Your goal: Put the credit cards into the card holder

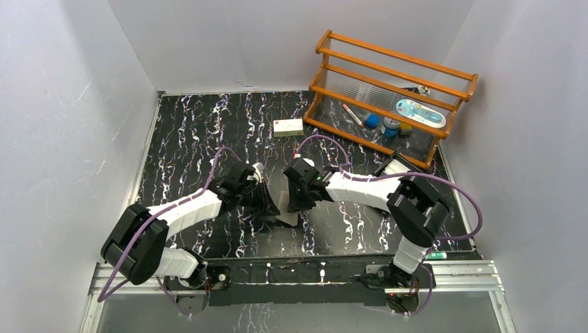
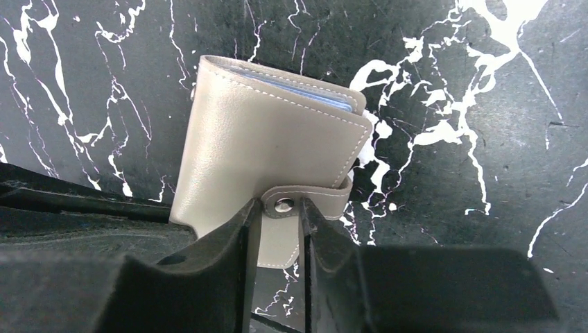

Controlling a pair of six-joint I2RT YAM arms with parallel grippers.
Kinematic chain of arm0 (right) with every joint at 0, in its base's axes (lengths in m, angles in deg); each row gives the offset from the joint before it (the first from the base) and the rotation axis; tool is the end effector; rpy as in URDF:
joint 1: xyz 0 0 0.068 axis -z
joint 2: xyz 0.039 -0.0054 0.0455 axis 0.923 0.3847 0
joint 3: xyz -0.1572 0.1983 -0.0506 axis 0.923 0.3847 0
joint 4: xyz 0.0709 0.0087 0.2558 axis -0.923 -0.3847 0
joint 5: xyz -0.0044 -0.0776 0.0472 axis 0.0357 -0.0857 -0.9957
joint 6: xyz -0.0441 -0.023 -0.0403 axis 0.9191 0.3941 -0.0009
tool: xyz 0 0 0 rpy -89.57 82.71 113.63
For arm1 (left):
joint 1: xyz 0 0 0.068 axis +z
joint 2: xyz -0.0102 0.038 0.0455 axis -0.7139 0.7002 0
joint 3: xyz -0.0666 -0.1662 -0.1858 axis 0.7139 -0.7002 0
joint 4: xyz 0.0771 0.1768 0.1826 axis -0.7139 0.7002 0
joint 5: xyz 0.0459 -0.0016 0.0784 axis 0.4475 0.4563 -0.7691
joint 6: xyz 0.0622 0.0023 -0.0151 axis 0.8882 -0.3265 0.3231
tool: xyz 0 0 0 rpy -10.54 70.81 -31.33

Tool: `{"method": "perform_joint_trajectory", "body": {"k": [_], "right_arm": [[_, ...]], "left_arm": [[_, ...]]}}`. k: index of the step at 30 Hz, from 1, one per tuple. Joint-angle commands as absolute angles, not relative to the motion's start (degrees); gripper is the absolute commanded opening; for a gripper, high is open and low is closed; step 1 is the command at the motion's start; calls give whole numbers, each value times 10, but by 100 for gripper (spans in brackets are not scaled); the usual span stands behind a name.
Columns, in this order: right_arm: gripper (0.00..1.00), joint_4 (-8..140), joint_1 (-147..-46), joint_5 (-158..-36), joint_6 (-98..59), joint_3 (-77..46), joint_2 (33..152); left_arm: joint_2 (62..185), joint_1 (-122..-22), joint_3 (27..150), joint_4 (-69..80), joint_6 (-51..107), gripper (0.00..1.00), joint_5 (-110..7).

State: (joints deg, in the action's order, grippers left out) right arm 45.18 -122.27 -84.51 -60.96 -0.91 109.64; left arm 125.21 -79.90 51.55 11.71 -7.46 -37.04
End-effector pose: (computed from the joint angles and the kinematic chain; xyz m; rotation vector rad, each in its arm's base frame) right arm 0.2078 0.2882 0.1546 -0.1207 2.6806 0.5271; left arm 0.2147 -0.1699 0.1485 -0.0700 2.5971 -1.0792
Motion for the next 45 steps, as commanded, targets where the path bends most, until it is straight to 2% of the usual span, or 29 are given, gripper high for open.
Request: {"method": "perform_joint_trajectory", "body": {"k": [1,8,9,16,24,30,35,45], "right_arm": [[29,413,-1223,-797,-590,-25,1110],[1,402,-1224,-765,-568,-31,1094],[0,397,-1223,-757,-565,-32,1089],[0,430,-1221,-754,-555,7,1022],[0,519,-1214,-839,-579,68,913],[0,574,-1204,-907,-610,86,865],[0,597,-1198,-927,-625,91,873],[0,598,-1164,-935,-620,126,859]], "left_arm": [[1243,-803,508,118,-75,0,-362],[1235,-803,499,120,-78,0,-367],[1234,-803,498,121,-79,0,-368],[1233,-803,491,126,-80,2,-381],[1197,-803,531,211,-66,52,-453],[1150,-802,546,224,-53,66,-447],[1134,-802,539,199,-53,70,-412],[1162,-802,532,192,-33,72,-411]]}}
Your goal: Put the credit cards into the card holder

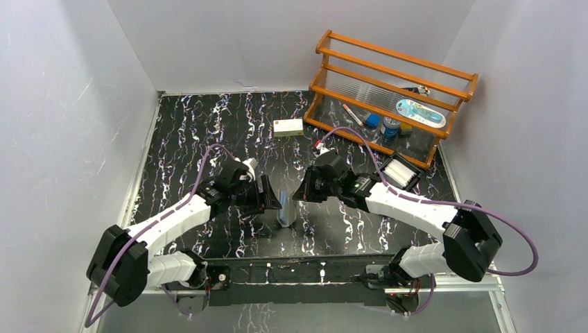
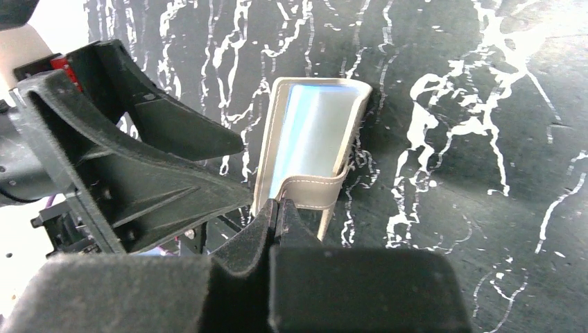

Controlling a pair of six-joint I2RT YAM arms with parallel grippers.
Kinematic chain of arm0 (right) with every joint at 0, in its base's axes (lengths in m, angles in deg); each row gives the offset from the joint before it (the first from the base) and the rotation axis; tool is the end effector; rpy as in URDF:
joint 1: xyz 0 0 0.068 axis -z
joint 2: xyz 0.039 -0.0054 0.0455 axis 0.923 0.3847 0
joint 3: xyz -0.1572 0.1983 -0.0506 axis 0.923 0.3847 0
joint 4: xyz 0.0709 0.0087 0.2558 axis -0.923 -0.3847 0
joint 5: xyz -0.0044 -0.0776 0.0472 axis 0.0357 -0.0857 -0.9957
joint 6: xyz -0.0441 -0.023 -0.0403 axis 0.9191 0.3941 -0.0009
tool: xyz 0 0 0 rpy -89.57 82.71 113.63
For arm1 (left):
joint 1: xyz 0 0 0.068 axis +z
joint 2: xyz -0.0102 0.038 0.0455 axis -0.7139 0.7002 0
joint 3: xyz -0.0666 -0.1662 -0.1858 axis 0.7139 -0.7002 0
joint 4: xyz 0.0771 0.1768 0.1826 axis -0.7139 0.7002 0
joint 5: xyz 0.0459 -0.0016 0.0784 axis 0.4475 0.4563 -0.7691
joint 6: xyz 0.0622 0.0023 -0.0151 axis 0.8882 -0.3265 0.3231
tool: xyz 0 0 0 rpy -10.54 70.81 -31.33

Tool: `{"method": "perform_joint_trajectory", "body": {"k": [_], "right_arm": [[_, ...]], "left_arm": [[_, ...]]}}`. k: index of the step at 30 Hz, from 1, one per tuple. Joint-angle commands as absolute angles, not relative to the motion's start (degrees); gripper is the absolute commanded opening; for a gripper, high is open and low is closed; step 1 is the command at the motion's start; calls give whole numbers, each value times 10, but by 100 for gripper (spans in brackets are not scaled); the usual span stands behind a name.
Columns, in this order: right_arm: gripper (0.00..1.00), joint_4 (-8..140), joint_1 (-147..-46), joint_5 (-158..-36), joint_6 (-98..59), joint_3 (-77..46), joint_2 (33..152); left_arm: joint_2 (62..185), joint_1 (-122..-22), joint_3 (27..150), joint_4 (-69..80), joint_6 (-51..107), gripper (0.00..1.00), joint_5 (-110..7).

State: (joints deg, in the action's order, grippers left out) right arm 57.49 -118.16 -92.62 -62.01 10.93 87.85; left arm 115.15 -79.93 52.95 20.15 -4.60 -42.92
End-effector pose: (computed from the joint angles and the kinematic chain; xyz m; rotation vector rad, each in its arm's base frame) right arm 0.1939 0.2420 0.2243 -0.0633 2.3966 0.9804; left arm 0.2040 -0.1569 0.1856 -0.0466 2.5047 -0.9770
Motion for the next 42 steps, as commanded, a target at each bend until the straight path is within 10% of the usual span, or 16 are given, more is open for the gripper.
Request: {"method": "perform_joint_trajectory", "body": {"k": [1,42], "right_arm": [[0,598,-1159,-937,-618,132,856],[0,699,-1121,-1086,-663,145,863]], "left_arm": [[1169,-802,530,188,-32,72,-410],[1228,-801,547,145,0,68,-385]]}}
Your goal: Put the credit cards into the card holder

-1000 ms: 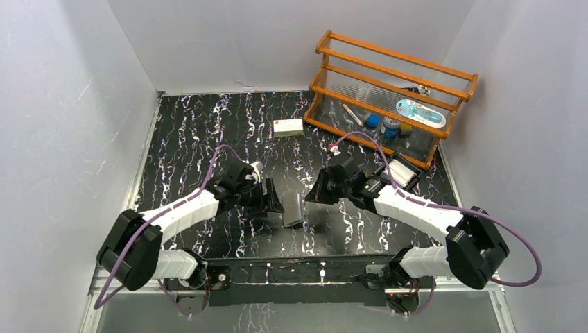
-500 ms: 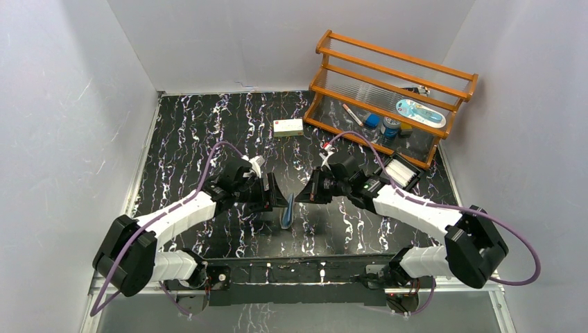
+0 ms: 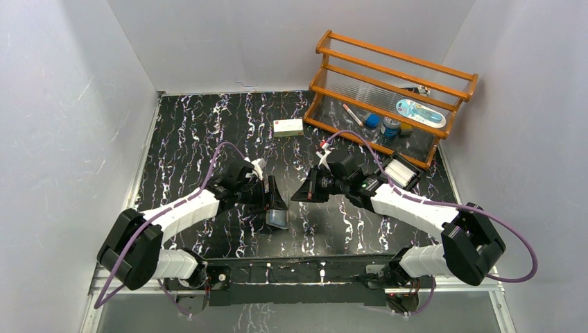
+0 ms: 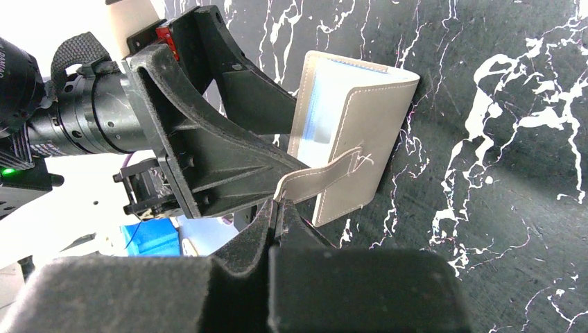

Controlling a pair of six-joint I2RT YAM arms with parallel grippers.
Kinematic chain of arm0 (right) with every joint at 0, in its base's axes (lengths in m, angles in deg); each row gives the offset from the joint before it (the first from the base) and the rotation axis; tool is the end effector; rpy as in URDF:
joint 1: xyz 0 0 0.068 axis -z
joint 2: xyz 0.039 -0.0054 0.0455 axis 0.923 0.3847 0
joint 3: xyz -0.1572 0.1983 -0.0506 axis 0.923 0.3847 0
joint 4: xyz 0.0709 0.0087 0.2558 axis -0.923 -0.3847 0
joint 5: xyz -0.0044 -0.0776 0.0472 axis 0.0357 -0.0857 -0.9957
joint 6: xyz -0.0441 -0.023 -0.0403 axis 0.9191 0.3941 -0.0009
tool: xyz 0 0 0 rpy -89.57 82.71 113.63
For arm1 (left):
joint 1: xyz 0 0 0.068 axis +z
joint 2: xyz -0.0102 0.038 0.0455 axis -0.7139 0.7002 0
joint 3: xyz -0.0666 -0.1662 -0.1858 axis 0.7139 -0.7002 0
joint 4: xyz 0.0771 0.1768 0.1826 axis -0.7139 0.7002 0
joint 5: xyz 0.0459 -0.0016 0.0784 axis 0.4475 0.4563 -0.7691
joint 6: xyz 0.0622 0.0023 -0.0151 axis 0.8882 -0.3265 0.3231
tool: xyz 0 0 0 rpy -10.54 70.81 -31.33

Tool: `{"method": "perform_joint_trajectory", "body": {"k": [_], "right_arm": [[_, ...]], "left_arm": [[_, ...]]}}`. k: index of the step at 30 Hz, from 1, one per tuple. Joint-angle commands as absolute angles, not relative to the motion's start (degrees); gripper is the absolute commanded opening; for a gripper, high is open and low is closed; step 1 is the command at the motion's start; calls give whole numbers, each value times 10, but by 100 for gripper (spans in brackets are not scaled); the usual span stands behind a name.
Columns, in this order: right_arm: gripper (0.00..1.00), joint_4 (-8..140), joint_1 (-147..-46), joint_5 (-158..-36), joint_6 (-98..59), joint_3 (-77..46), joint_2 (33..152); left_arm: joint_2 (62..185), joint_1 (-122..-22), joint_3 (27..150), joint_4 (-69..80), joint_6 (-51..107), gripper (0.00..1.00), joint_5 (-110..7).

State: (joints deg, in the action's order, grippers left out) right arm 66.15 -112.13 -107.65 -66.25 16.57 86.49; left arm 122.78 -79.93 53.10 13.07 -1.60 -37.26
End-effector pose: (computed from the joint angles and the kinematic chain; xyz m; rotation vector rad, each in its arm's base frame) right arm 0.2039 0.2240 0.2135 -0.0289 2.4056 1.2650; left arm 0.2160 -0.1707 0.1657 0.0730 2.5218 -1.0606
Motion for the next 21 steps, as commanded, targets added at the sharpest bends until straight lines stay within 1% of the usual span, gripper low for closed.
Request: {"method": "perform_joint_trajectory", "body": {"k": [1,6,13,18,21], "right_arm": [[0,695,-1120,-1085,-661,144,864],[0,678,-1120,-1073,-652,154,863],[0,644,-1104,-1043,-629,184,843],[0,638,-1088,-1044,-621,198,833],[0,634,-1085,-1042,-617,198,828]], "left_arm": [[1231,-801,548,145,1,67,-386],[1244,-801,547,148,7,57,-385],[1242,-801,543,144,9,53,-388],[1255,-801,539,136,8,40,-384],[1261,-801,539,134,10,38,-379]]}}
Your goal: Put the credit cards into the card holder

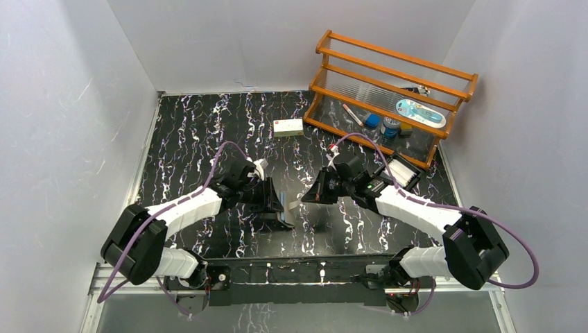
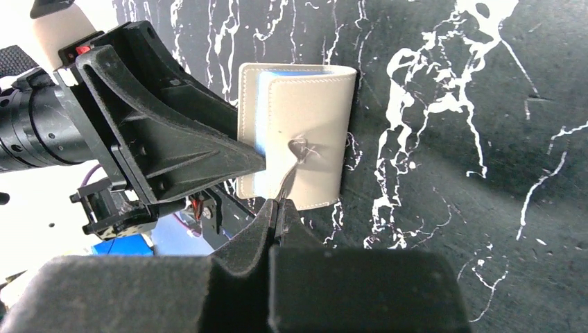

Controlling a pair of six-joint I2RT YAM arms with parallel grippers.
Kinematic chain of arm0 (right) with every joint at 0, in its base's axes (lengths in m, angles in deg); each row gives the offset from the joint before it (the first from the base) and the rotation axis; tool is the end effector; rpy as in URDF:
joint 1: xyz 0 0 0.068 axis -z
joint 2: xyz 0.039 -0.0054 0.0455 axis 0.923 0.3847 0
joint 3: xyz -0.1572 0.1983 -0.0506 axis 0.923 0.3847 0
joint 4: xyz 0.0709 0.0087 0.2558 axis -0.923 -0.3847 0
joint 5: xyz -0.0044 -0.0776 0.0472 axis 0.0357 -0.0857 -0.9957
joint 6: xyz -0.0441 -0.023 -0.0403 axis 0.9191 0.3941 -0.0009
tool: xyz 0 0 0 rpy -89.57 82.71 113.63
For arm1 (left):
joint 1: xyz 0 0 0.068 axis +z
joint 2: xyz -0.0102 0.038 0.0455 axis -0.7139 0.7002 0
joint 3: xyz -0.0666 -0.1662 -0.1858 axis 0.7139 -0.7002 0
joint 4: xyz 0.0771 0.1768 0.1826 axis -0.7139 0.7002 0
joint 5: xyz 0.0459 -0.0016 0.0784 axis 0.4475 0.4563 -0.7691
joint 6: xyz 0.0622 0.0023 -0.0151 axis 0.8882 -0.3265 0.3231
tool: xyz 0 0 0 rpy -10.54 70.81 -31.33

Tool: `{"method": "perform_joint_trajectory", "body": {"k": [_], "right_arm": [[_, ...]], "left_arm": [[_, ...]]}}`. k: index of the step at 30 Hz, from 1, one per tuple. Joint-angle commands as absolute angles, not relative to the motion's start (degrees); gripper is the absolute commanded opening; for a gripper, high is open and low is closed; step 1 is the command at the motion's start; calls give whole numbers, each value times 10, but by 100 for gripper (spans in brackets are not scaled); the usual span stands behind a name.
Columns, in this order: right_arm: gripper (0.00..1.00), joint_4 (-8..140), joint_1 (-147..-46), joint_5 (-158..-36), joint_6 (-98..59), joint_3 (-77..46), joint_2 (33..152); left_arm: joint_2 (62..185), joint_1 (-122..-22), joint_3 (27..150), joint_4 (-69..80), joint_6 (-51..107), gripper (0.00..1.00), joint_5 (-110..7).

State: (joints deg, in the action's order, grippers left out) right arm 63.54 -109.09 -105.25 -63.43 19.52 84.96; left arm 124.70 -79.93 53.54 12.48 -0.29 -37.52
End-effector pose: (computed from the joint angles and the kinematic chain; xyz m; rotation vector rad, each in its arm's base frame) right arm 0.2075 0.2030 0.1982 0.0197 2.4371 1.1360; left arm 0.2195 -0.1728 0.1604 0.0951 2.5304 -1.0395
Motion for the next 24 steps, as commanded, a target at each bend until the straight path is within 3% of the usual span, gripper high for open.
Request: {"method": "perform_joint_trajectory", "body": {"k": [1,17,21,23,24], "right_arm": [[0,631,-1084,-1041,-617,198,827],[7,578,-1066,-991,-579,214,830],[10,571,-1064,-980,-574,216,834],[15,560,-1063,-966,-572,214,838],[19,549,-1063,-953,-573,211,841]], "left_arm": [[1261,-801,539,134,10,37,-379],[1265,-801,539,122,13,22,-363],[1261,-801,531,94,4,10,-337],[1259,-801,529,80,-5,0,-316],[1259,-801,529,77,-10,0,-308]]}}
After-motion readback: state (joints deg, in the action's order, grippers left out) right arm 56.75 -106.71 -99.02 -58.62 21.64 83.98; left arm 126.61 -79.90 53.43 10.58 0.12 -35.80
